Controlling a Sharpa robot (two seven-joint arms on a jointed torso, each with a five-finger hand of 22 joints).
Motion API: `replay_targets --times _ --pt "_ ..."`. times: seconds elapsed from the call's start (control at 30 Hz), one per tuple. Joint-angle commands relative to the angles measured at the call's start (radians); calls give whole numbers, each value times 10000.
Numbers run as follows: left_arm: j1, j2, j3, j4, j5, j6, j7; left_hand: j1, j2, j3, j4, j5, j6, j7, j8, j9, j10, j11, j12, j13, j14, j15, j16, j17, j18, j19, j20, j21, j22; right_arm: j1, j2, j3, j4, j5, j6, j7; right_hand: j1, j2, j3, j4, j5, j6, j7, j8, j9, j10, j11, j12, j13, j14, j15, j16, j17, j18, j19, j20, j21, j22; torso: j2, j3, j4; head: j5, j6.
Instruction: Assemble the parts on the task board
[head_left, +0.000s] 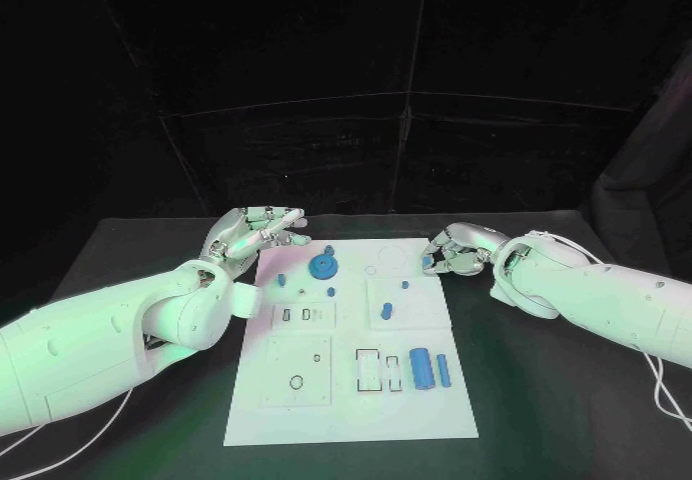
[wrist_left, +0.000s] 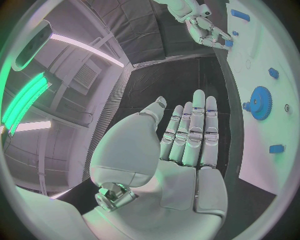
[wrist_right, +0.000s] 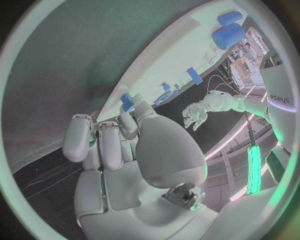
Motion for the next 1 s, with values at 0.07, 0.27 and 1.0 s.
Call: replay_targets --times 0.07,0.27,1.0 --pt "11 2 4 9 -59 151 10 -20 85 27 -29 26 60 26 -60 -12 39 34 -15 -6 10 33 -60 14 75 80 8 -57 -14 20 29 3 -28 -42 124 -23 39 155 179 -37 -291 91 1 38 -9 59 -43 71 21 470 -39 47 22 28 47 -13 32 15 3 2 -6 31 -15" --pt "11 -1 3 10 -59 156 0 -20 85 27 -29 26 60 26 -60 -12 39 34 -15 -6 10 33 -60 14 75 80 8 -57 -14 20 56 3 -50 -42 136 -39 124 202 334 -121 -406 161 -18 63 -15 51 -60 72 27 471 -52 46 32 26 52 -22 36 26 -2 3 -4 24 -31" --pt "11 -14 3 -5 -59 167 -6 -20 85 27 -29 26 60 26 -60 -12 39 34 -15 -6 10 33 -60 14 75 80 8 -57 -14 19 -21 8 470 -90 -1248 -442 -207 255 698 -10 -170 620 -184 233 -2 177 -191 185 137 501 -151 100 144 -5 165 -103 123 203 -14 5 -13 5 -76"
